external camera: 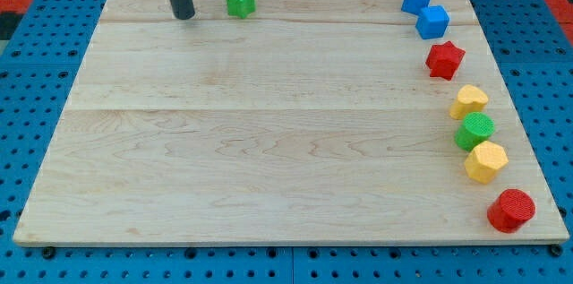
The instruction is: Push the green star towards the top left
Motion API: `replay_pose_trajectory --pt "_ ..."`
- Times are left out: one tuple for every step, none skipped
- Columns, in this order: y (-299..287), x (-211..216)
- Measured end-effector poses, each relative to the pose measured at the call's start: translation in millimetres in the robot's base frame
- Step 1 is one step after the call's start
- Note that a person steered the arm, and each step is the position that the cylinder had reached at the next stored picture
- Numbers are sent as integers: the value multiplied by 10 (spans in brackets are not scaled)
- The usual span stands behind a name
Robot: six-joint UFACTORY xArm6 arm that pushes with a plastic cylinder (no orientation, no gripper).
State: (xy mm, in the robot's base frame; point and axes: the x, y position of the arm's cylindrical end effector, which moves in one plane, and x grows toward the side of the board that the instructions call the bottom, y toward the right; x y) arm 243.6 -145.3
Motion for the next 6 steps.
replay_pose_trajectory --pt "345 -151" --pt "772 -185" --pt "1182 -245" --pt "1604 -346" --pt "1766 -305" --pt "1738 -164"
